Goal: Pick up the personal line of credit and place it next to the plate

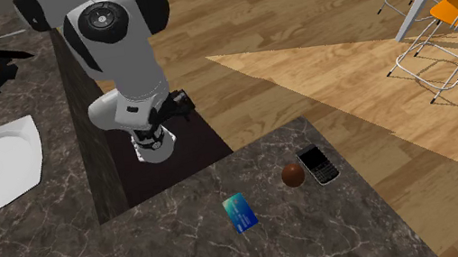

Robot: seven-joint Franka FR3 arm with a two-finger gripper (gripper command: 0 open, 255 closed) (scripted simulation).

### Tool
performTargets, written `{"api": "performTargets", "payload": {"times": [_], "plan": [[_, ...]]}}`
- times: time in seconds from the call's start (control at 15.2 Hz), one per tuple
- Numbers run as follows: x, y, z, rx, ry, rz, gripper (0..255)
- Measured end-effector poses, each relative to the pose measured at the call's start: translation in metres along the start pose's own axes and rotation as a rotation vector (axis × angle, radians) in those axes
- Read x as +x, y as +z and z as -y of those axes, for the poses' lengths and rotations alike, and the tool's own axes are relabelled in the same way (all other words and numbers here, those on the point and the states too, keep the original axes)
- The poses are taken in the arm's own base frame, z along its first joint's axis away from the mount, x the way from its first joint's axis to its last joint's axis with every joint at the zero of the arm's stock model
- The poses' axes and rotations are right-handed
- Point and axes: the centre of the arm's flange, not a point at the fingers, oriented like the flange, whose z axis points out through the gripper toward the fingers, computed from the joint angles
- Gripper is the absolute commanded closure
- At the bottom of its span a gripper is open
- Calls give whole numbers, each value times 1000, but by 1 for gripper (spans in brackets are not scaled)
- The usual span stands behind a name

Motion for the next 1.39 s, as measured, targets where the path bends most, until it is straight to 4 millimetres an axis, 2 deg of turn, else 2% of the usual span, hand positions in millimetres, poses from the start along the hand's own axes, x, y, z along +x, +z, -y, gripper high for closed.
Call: {"api": "performTargets", "payload": {"times": [0.13, 0.33, 1.19, 1.39], "plan": [[7, 0, 1, -1, 3, 1, 0], [36, -2, 6, -6, 17, 8, 0], [215, 4, 35, -30, 90, 42, 0], [229, 11, 34, -32, 95, 45, 0]]}}
